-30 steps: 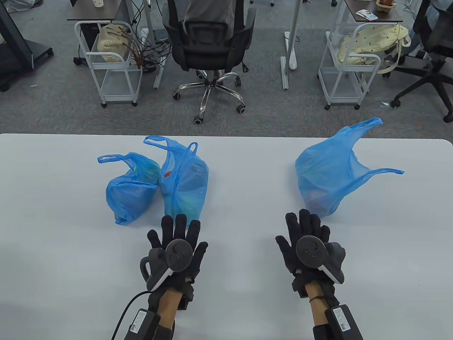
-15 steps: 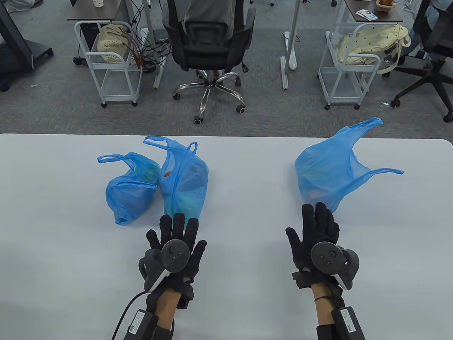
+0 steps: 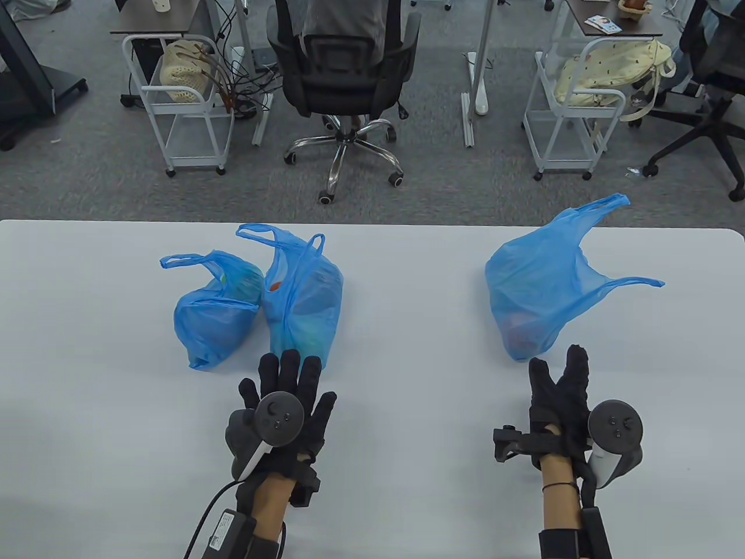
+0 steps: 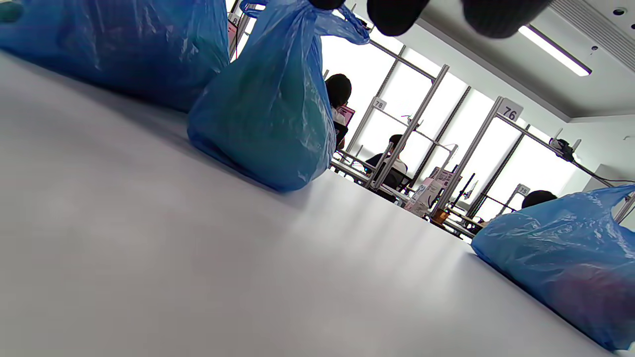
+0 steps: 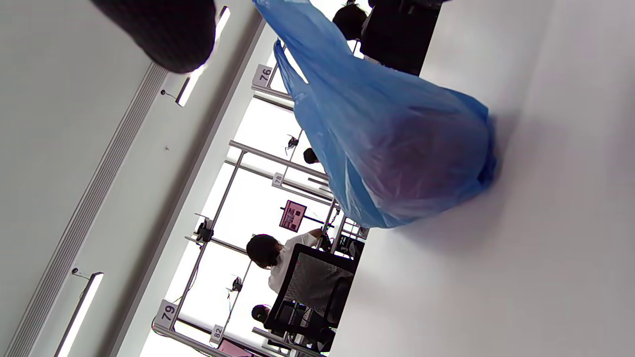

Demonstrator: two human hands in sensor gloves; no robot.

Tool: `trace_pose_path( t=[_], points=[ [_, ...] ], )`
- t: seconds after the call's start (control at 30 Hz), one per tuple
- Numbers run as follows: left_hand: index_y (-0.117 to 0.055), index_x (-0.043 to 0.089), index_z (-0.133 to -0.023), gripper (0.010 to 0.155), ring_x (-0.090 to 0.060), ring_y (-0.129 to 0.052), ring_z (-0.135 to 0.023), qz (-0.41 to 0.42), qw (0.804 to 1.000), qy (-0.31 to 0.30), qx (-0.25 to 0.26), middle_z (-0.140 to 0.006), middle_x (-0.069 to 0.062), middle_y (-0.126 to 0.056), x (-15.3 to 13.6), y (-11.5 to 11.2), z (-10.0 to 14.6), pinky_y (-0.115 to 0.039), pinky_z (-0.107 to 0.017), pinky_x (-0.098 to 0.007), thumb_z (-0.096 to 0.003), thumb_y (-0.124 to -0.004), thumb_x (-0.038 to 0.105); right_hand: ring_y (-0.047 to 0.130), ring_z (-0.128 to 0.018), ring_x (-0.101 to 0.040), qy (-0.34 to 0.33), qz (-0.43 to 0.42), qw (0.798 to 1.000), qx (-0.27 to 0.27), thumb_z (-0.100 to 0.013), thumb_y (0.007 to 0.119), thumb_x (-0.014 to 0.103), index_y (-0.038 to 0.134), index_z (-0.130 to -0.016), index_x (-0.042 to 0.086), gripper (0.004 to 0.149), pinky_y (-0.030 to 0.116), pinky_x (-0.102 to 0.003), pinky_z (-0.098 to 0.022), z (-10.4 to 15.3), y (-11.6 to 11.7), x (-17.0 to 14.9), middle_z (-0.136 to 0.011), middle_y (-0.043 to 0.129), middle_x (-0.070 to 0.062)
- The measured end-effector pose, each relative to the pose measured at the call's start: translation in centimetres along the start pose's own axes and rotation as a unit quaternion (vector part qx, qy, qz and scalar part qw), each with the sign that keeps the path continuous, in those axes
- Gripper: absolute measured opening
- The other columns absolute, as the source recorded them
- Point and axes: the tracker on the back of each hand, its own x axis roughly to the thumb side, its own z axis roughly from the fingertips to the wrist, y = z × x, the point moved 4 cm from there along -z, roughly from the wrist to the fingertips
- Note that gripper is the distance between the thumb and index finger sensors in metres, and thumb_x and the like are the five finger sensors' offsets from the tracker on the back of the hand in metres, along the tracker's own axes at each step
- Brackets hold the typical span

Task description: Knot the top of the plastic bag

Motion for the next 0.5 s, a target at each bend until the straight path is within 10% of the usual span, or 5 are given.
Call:
trace_pose_path(
  t=[0.5],
  points=[
    [-0.042, 0.039, -0.11, 0.065, -0.034, -0.011, -0.111, -0.026, 0.999, -0.003, 0.037, -0.124, 0.0, -0.025, -0.1, 0.7, -0.7, -0.007, -0.067, -0.069, -0.0509, -0.052, 0.063, 0.041, -0.094, -0.061, 0.071, 0.024, 0.996, -0.052, -0.047, 0.086, 0.047, 0.03, -0.105, 0.0, 0.094, 0.034, -0.075, -0.056, -6.2, 0.8, -1.3, -0.103, 0.036, -0.035]
  ],
)
